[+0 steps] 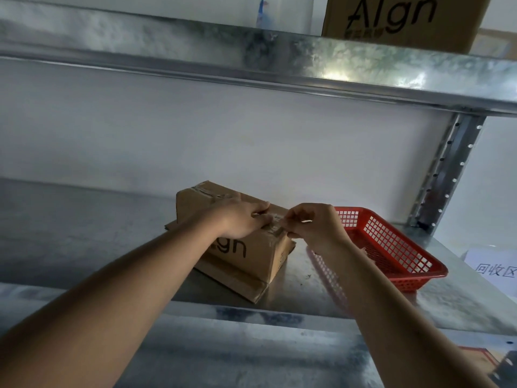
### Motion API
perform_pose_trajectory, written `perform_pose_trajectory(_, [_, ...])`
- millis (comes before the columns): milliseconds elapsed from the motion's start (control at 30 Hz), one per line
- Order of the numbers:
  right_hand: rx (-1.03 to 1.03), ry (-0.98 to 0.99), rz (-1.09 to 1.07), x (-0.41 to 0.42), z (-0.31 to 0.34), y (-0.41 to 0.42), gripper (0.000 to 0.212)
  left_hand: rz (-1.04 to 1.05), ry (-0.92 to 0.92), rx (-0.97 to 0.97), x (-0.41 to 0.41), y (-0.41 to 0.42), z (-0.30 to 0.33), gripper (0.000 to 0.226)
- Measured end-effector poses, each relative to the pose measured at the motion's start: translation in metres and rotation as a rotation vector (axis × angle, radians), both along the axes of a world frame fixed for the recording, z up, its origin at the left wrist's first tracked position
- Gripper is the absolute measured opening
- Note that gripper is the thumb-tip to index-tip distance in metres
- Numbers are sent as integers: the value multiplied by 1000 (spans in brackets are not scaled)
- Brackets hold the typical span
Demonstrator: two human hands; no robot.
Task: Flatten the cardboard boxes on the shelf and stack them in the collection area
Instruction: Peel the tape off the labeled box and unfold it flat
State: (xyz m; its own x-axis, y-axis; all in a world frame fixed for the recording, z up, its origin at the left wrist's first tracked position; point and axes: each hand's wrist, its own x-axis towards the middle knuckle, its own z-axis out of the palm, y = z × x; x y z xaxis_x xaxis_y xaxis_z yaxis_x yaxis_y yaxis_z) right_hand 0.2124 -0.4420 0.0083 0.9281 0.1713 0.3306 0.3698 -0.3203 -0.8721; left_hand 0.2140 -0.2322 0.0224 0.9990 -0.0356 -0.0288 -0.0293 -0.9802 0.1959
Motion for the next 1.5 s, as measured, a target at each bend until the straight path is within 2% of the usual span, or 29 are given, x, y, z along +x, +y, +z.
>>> perform_pose_trajectory(133, [-165, -76, -80, 7, -1, 3, 22, 4, -15, 17, 3, -5, -6, 65])
perform_pose_trajectory(300, [-325, -212, 8, 7, -1, -1, 22, 9, -11, 19, 6, -3, -8, 61])
perform_pose_trajectory(367, [-300, -204, 49, 5, 0, -3, 21, 1, -10, 28, 5, -3, -7, 62])
perform_pose_trajectory(500, [-117, -54, 173, -1, 1, -6, 18, -13, -29, 12, 3, -2, -8, 64])
perform_pose_trajectory(633, [8, -76, 88, -4, -5, -4, 20, -3, -41, 6, 3, -3, -9, 65])
perform_pose_trajectory(700, [-58, -163, 10, -3, -10, -3, 19, -1, -39, -6, 3, -3, -11, 65])
perform_pose_trajectory(800, [-211, -241, -52, -4, -17, -1, 6, 0, -41, -20, 3, -2, -12, 64])
perform_pose_trajectory(867, [-274, -279, -83, -5, -17, -1, 10, 3, -41, -29, 2, -3, -12, 63])
perform_pose_trajectory(933, [-280, -302, -74, -6, -15, -1, 16, 3, -38, -38, 2, -3, -11, 63])
perform_pose_trajectory(1033, [-243, -287, -28, -7, -13, 1, 13, 7, -36, -47, 2, -2, -12, 61])
perform_pose_trajectory(1333, [-343, -380, -38, -16, -11, 5, 17, 12, -15, -63, 1, -3, -9, 63])
perform_pose_trajectory(1500, [-332, -324, -42, -20, -9, 7, 29, 4, -14, -67, -1, -3, -8, 61])
